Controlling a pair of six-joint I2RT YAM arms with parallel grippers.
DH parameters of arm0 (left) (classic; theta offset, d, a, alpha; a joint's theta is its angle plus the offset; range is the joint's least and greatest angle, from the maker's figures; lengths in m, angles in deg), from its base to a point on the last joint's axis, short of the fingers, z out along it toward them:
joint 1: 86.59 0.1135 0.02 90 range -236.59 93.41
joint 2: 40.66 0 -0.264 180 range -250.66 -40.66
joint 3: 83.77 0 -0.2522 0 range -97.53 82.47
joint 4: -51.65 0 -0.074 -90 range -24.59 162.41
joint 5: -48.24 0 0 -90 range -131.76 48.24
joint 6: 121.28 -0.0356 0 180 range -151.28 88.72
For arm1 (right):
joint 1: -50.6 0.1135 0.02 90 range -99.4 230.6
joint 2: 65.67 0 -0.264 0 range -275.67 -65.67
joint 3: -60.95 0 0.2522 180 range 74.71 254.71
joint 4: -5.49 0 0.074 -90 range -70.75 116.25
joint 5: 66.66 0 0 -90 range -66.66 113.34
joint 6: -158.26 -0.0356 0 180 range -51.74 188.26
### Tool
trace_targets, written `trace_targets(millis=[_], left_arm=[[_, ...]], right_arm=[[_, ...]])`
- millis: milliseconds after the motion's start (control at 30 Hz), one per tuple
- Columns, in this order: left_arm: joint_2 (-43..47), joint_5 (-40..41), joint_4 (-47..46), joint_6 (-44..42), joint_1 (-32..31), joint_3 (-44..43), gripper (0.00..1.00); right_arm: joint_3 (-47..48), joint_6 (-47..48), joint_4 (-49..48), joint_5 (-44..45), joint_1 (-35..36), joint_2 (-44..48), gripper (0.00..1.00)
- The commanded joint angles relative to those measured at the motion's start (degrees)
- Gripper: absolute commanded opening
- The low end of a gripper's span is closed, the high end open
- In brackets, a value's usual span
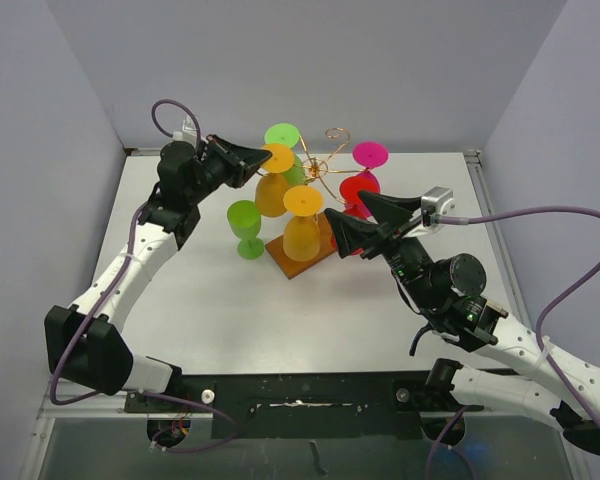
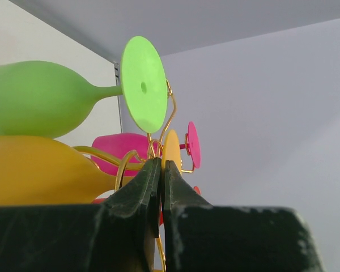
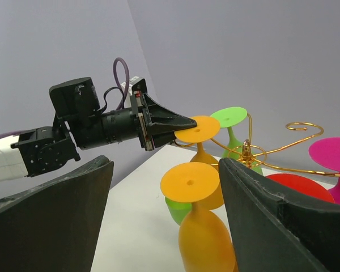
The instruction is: Place the wine glass upside down on the wine glass rack
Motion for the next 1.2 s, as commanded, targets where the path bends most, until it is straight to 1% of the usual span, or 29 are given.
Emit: trace_targets(millis=[0,367,800,1167], left_arm=[[-0.13,0.58,-0.96,-1.75,0.11,-3.70,0.00],[5.37,7.12,2.72,-3.82,0.26,-1.29,0.00],[10.24,4.88,2.35,-2.17,0.64,4.54,0.00],[12.13,0.43,2.53,-2.04,0.64,6.75,0.00]], right_arm=[[0.25,-0.41,-2.15,1.29,-0.14,0.99,0.76],[0.25,-0.76,-2.23,1.10,-0.17,0.73,0.77],[0.16,-1.60,-2.23,0.54,-0.16,0.58,0.77],[0.22,-2.07,-2.37,0.31,-0.15,0.05,0.77]])
